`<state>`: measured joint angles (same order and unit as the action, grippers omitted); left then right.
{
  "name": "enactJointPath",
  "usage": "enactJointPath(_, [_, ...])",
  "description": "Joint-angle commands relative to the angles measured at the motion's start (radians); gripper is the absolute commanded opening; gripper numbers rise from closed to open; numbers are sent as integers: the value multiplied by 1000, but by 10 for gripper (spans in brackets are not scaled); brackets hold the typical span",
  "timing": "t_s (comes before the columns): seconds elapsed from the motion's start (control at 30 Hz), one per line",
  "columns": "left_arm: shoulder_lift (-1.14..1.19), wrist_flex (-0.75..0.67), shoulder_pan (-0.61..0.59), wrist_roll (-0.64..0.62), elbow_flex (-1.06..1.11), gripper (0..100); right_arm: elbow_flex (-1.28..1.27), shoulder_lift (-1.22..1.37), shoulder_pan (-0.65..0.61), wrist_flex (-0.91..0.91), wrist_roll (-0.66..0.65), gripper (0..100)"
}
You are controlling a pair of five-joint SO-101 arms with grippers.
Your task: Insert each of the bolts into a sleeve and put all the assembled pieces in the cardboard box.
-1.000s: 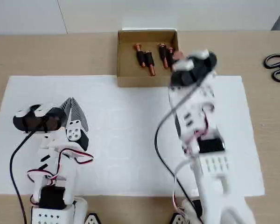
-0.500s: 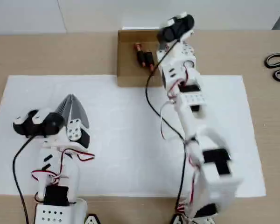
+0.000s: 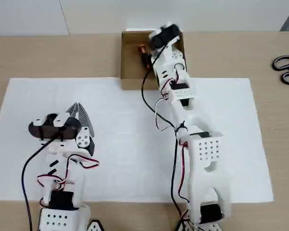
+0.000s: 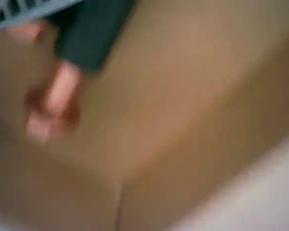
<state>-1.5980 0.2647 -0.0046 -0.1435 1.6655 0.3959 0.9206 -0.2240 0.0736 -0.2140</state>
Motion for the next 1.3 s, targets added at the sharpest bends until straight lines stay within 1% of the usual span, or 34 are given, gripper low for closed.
enactJointPath(0.0, [-12,-20,-2,11,13,6,89,15,-2,5,-75,4])
enactJointPath(0.1, [-12,-20,-2,6,16,6,89,28,-2,22,-104,7])
enactJointPath(0.2, [-12,-20,-2,6,18,6,89,28,-1,58,-104,8])
enactJointPath(0.33, [-12,-18,-2,6,18,6,87,30,-1,53,-106,11])
enactJointPath(0.4, [-12,-18,-2,6,19,6,87,30,-1,51,-106,51])
enactJointPath(0.5, [-12,-18,-2,6,19,6,83,30,-1,38,-106,174])
enactJointPath(0.6, [-12,-18,-2,6,19,6,83,24,-7,-56,-106,262])
enactJointPath(0.67, [-11,-18,-2,6,19,6,83,21,-7,-90,-106,273])
enactJointPath(0.87, [-11,-17,5,6,19,6,83,-4,-10,-110,-101,274])
enactJointPath(0.93, [-11,-17,5,6,19,6,83,-65,-19,-219,-101,274])
enactJointPath(1.0, [-11,-8,5,6,19,6,83,-157,-31,-394,-98,274])
enactJointPath(1.07, [-11,31,5,6,19,6,83,-252,-42,-575,-97,274])
enactJointPath(1.13, [-11,78,5,6,19,6,83,-340,-45,-716,-91,274])
enactJointPath(1.27, [-11,132,6,6,19,6,83,-487,-27,-858,-92,274])
